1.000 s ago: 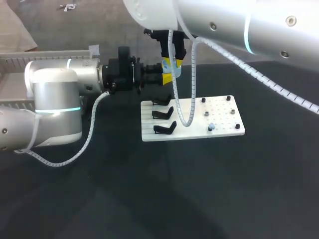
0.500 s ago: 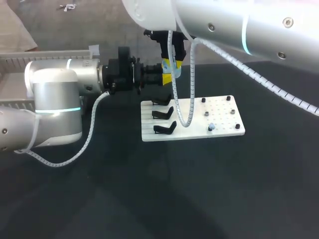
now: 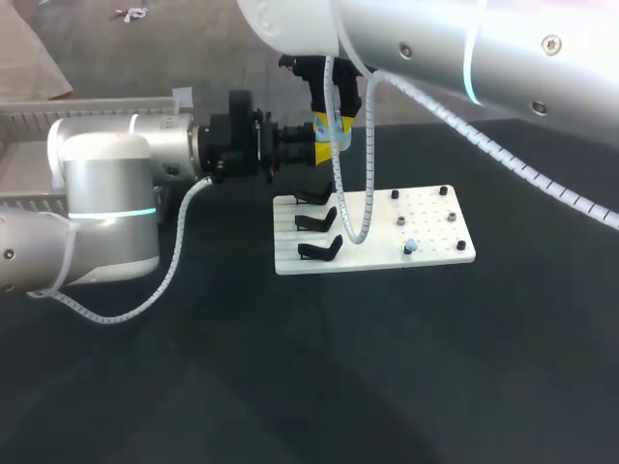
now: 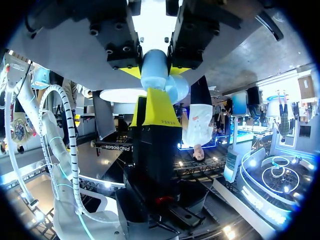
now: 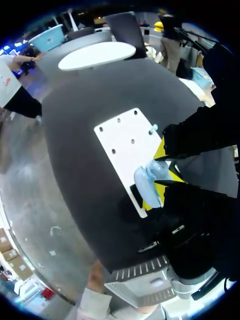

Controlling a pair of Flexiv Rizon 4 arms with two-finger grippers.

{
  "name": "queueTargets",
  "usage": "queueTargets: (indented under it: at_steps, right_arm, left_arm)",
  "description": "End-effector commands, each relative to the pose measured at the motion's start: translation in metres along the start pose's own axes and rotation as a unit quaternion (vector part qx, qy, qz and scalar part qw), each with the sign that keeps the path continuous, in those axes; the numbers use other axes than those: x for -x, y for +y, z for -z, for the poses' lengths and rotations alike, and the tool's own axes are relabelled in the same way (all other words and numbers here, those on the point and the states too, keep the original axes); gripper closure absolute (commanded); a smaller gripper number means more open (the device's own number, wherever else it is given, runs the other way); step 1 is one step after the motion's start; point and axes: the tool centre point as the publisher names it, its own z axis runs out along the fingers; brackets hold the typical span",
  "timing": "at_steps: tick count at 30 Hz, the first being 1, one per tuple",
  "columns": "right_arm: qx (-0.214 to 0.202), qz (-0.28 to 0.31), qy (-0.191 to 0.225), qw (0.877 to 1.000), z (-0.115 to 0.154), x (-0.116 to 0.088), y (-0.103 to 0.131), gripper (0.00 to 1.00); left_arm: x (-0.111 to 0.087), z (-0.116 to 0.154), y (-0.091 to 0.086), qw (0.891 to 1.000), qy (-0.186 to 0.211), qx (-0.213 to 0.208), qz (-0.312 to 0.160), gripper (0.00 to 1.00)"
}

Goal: Pick up each earbud case from the left stands, insert the matching earbuds, close the lid, and place the case in the box.

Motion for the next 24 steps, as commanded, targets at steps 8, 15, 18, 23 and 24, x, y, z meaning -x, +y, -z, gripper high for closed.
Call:
queueTargets:
  at_steps: [8, 15, 18, 23, 24]
  right_arm:
    - [0.017, 0.0, -0.001, 1.0, 0.01, -0.006, -0.005, 0.67]
    - [0.106, 0.005, -0.046, 0.993, 0.026, -0.027, -0.041, 0.45]
    - [0.132, 0.008, -0.081, 0.988, 0.027, -0.037, -0.056, 0.21]
    - [0.156, -0.004, -0.11, 0.982, 0.024, -0.047, -0.08, 0.06]
    - [0.159, -0.006, -0.115, 0.981, 0.024, -0.05, -0.084, 0.0]
  left_arm:
    - [-0.001, 0.0, -0.001, 1.0, -0.001, 0.002, -0.002, 1.0]
    - [-0.001, 0.0, -0.001, 1.0, -0.001, 0.002, -0.002, 1.0]
    - [-0.001, 0.0, -0.001, 1.0, -0.001, 0.002, -0.002, 1.0]
    - [-0.001, 0.0, -0.001, 1.0, -0.001, 0.002, -0.002, 1.0]
    - [-0.001, 0.0, -0.001, 1.0, -0.001, 0.002, -0.002, 1.0]
